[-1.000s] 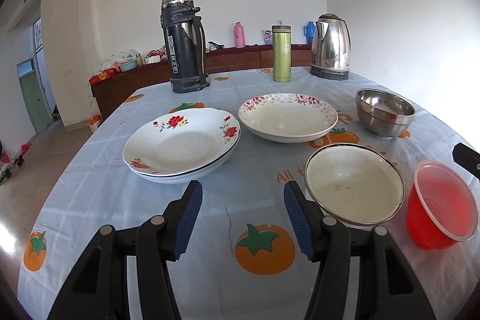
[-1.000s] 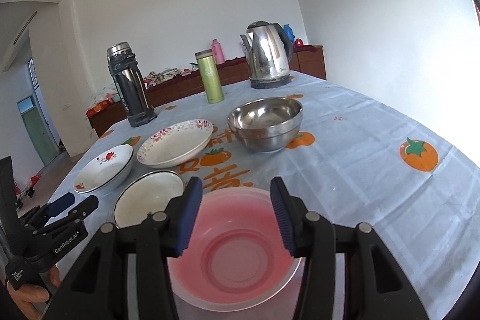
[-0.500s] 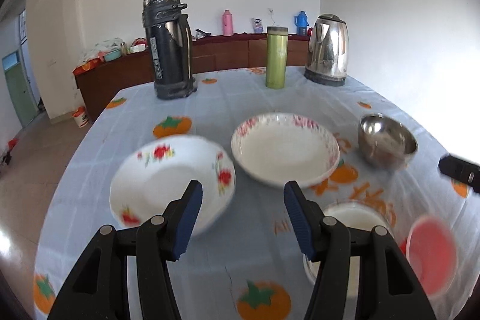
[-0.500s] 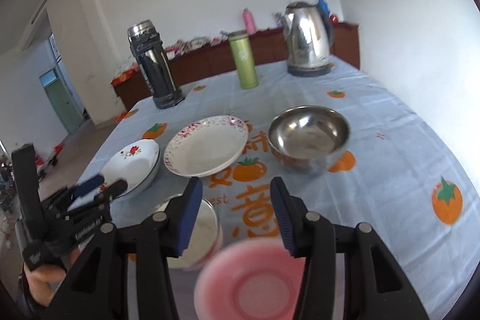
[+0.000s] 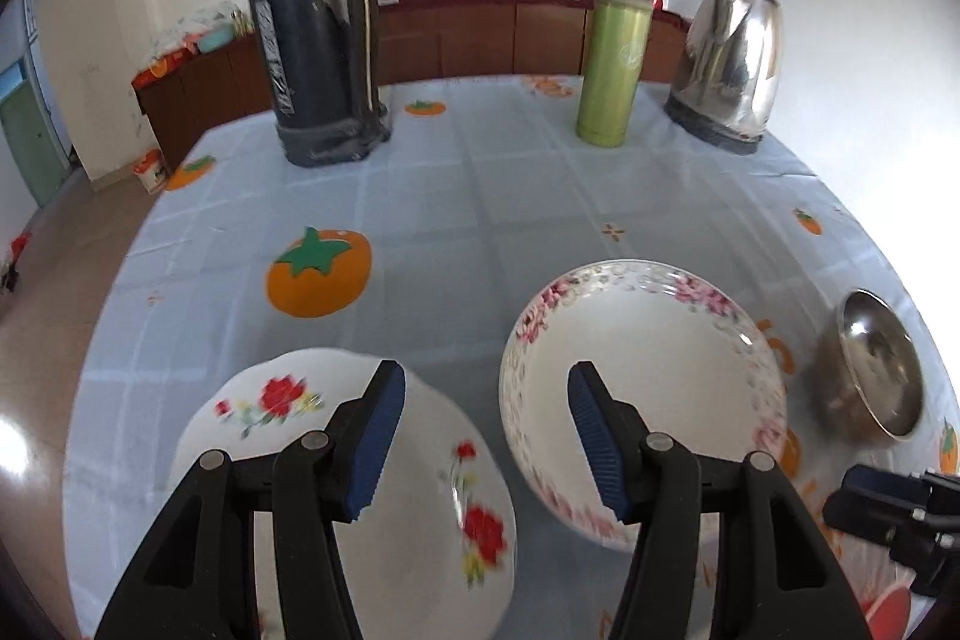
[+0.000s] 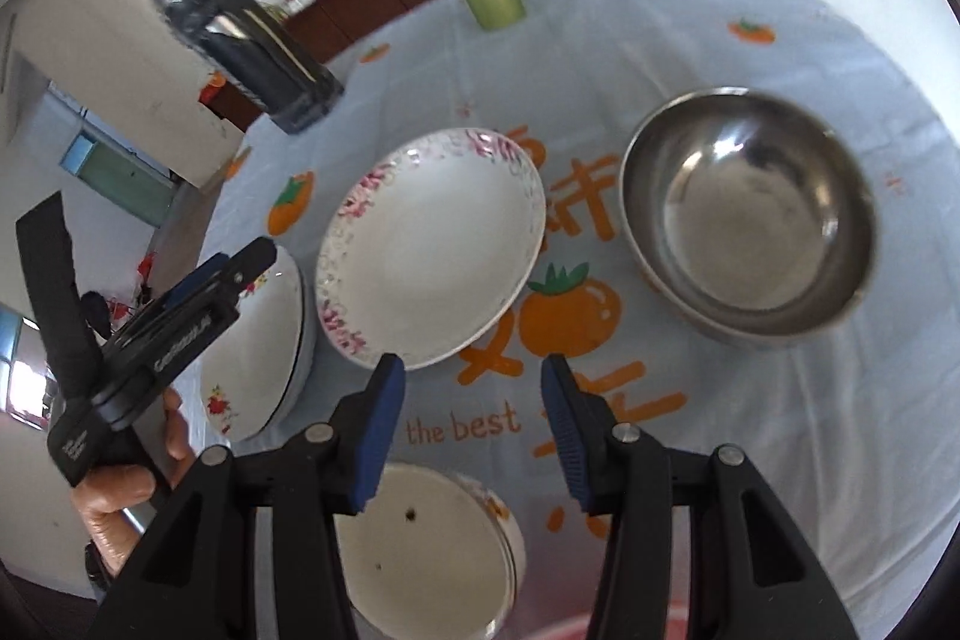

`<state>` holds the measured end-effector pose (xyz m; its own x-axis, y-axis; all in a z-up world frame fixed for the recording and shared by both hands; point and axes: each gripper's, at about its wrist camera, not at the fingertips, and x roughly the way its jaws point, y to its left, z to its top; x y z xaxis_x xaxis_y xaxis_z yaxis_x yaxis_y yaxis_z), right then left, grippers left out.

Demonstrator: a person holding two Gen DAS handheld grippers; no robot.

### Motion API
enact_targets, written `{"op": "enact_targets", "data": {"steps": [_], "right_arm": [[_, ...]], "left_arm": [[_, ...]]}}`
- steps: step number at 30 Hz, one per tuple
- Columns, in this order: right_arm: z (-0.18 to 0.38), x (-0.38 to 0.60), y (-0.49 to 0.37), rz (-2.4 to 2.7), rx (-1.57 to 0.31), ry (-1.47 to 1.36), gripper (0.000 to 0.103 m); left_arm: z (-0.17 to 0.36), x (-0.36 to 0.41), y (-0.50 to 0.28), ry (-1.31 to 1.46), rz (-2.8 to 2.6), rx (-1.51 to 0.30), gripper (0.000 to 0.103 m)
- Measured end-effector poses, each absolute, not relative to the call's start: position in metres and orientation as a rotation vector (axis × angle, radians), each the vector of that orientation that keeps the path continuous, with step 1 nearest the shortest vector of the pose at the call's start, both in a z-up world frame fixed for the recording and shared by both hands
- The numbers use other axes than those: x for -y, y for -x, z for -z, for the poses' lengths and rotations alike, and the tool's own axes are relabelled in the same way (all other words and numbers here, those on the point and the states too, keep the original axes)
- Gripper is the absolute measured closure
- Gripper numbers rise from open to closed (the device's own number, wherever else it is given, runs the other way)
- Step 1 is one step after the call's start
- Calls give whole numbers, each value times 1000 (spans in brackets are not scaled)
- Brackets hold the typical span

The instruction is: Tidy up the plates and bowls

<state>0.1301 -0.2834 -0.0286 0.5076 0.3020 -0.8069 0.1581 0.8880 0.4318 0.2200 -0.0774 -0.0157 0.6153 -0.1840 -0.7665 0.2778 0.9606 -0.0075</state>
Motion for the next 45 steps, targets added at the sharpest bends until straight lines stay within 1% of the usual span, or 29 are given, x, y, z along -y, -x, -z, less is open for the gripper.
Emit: {"op": "enact_targets", "data": {"steps": [4, 5, 9, 16, 17, 19, 20, 21, 23, 28, 31, 35, 42, 45], "right_arm": [[43, 281, -151, -79, -1100, -479, 56], [44, 280, -155, -79, -1104, -479, 58], [50, 279, -170, -74, -1107, -464, 59], [65, 279, -186, -64, -1156, -453, 66], [67, 279, -188, -67, -1161, -452, 67], [72, 280, -192, -74, -1173, -463, 71], [74, 280, -194, -77, -1179, -470, 73], [75, 280, -195, -81, -1186, -477, 73], [78, 280, -198, -88, -1194, -480, 78], [78, 283, -201, -92, -1194, -497, 80], [79, 284, -202, -85, -1184, -482, 84], [79, 287, -202, -76, -1169, -482, 84], [76, 285, -202, -47, -1126, -401, 84], [71, 292, -197, -62, -1104, -427, 84]], "left_arm": [[30, 91, -238, -147, 279, -909, 44], [33, 96, -242, -159, 284, -913, 44], [40, 104, -254, -168, 285, -921, 44], [51, 114, -268, -218, 254, -921, 44], [52, 116, -268, -221, 263, -921, 45], [56, 121, -268, -237, 284, -924, 59], [58, 123, -269, -236, 302, -936, 61], [61, 123, -270, -229, 316, -951, 66], [65, 124, -272, -221, 315, -970, 67], [64, 117, -281, -141, 336, -1008, 67], [65, 115, -283, -108, 334, -1020, 67], [65, 117, -279, -130, 334, -1011, 67], [62, 103, -271, -37, 367, -1013, 77], [52, 103, -263, -34, 385, -970, 77]]}}
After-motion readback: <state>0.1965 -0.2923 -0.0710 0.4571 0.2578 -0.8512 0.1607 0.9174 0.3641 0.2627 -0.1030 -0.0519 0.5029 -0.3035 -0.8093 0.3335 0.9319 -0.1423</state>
